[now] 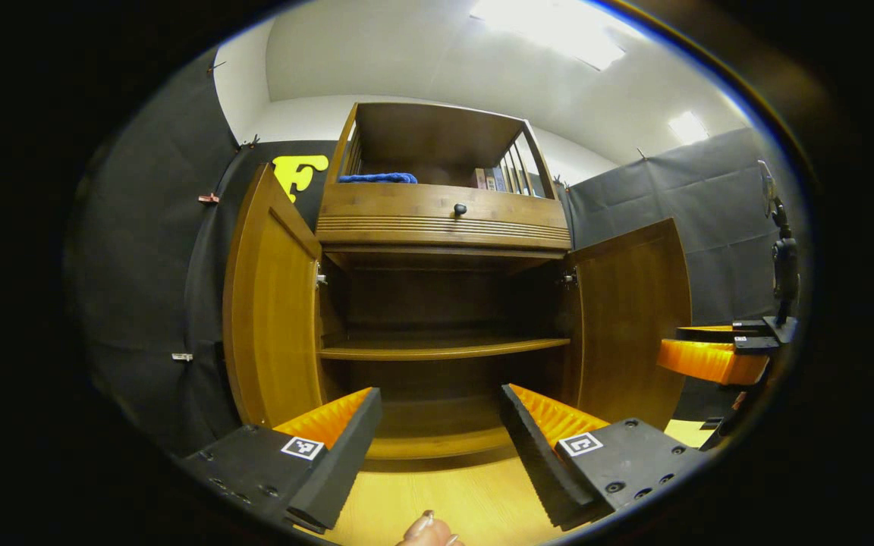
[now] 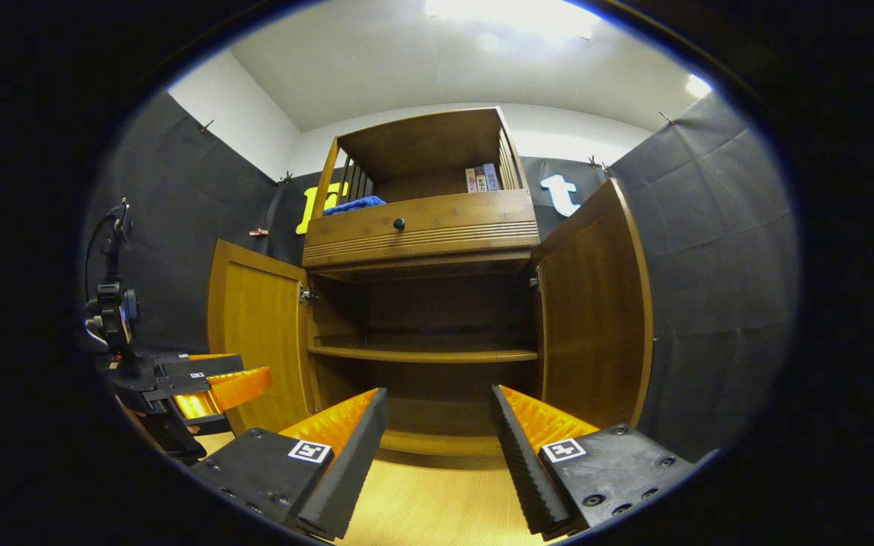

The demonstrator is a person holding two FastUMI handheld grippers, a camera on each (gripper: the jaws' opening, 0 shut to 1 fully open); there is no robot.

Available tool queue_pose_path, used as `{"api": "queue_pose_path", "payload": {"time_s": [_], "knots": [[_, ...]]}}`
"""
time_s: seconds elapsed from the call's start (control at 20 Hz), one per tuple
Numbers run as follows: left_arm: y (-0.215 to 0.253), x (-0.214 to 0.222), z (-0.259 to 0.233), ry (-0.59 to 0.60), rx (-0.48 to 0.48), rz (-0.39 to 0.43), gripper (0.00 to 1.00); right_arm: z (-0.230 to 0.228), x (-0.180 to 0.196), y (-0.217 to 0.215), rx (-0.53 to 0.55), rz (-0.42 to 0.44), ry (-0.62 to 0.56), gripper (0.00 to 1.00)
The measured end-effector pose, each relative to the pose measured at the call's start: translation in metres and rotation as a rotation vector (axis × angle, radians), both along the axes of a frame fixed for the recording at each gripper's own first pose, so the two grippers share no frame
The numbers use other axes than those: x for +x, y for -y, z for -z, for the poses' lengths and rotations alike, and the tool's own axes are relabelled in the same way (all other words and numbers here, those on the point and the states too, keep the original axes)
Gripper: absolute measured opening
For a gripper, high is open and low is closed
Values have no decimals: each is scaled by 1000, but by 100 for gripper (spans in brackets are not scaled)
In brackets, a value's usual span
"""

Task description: Open the right door of the double-door shoe cabinet with the right hand, and open the left door with the left hand.

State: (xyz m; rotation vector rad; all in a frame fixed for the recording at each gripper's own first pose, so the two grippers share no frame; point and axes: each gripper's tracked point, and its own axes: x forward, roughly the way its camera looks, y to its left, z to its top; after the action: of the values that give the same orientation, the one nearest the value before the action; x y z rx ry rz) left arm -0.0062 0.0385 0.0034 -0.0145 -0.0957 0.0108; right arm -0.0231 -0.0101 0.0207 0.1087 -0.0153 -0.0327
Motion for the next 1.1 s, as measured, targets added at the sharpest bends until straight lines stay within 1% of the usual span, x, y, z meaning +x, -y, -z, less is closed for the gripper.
{"api": "queue_pose_path", "payload": {"time_s": [0.05,0.1,0.15,0.35,0.65,0.7,0.75,0.8,0.85,1.1], "knots": [[0,0,1,-5,2,-2,100,-1,0,1,0,0,2,85],[-1,1,0,-6,3,-9,96,-2,-1,-1,1,-2,5,84],[-3,0,-1,-3,2,-16,100,-3,-1,-2,0,-7,10,84],[-4,-4,-8,16,-15,-19,100,-5,-2,-5,-16,-18,14,85],[-8,-11,-14,33,-21,-28,100,-10,-6,-5,-2,-17,42,86],[-7,-12,-14,34,-22,-28,96,-12,-6,-6,0,-16,49,85],[-7,-13,-14,36,-21,-30,100,-14,-7,-5,3,-14,56,85],[-8,-14,-14,37,-19,-33,96,-16,-7,-5,6,-12,62,85],[-8,-14,-16,39,-19,-35,100,-17,-8,-4,8,-11,67,85],[-8,-17,-17,43,-21,-36,100,-19,-11,-4,8,-10,73,85]]}}
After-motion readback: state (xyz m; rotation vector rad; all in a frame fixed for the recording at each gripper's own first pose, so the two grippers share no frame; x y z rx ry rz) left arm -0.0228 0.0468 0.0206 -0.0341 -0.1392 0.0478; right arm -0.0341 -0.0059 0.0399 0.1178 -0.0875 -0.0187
